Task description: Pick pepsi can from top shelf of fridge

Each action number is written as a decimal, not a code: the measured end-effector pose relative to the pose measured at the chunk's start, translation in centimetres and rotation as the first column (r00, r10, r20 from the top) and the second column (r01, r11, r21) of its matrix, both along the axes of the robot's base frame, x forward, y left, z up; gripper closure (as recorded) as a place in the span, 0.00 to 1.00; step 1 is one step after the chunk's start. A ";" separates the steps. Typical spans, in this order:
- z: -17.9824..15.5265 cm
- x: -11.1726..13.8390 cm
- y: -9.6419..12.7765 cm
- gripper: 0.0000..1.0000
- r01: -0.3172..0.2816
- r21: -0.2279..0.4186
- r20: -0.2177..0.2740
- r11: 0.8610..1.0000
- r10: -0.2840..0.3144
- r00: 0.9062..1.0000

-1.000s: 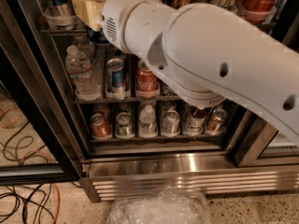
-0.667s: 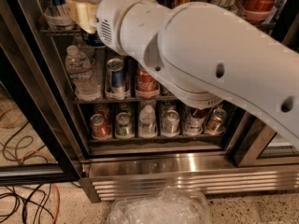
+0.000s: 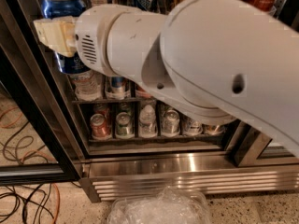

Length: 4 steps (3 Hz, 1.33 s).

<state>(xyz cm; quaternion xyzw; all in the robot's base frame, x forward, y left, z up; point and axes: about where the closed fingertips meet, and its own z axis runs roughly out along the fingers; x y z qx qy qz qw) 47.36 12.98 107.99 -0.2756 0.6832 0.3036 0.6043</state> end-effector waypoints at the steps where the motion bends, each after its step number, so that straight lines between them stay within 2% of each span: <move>1: -0.7 -3.5 0.3 1.00 -0.054 0.014 -0.088 0.998 0.055 0.995; 2: -1.6 -6.3 0.0 1.00 -0.082 0.019 -0.164 0.996 0.084 0.983; 3: -2.5 -7.6 -0.4 1.00 -0.072 0.012 -0.210 0.997 0.073 0.975; 4: -2.5 -7.6 -0.4 1.00 -0.072 0.012 -0.210 0.997 0.073 0.975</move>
Offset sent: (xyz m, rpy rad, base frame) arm -0.1029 -0.0258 -0.0484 0.0374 0.3001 0.1116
